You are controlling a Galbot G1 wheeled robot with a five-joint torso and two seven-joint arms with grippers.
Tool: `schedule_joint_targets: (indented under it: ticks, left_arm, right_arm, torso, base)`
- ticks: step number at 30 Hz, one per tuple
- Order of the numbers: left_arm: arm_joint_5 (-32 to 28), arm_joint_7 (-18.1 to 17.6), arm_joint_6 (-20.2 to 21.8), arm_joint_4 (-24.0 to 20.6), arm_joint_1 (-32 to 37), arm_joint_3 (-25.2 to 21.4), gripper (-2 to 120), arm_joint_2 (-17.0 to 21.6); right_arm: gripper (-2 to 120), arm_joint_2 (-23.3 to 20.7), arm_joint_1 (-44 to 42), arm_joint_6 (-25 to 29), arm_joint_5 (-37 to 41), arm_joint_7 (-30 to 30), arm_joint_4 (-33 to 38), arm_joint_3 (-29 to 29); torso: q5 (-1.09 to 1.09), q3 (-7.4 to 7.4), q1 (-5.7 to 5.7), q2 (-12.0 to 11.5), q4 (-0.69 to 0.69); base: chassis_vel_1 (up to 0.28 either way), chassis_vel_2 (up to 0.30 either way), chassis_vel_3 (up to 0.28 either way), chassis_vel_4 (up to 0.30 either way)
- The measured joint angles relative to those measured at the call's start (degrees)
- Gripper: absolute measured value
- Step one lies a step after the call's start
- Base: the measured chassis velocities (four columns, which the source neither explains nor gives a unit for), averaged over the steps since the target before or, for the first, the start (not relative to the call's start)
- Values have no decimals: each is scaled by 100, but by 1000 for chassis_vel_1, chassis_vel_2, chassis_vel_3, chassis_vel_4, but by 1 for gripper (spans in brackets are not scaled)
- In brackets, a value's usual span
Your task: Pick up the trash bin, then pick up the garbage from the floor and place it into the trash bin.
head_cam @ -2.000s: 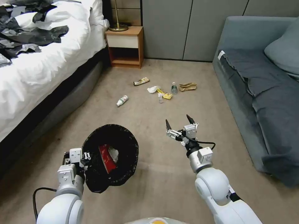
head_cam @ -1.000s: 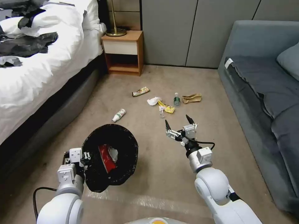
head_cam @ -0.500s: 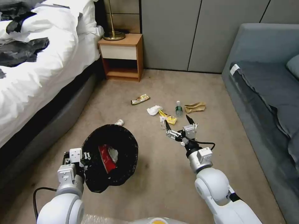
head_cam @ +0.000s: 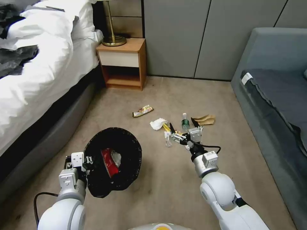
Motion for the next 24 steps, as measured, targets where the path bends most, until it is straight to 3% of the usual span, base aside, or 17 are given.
schedule_joint_targets:
  ticks: [24]
  left_arm:
    - [0,2,-18,-5,15,-7,1,6]
  right_arm:
    - [100,-11,-27,6,-5,-36,5,6]
  torso:
    - [-1,1,1,0,0]
  base:
    - [-167,164,165,-169]
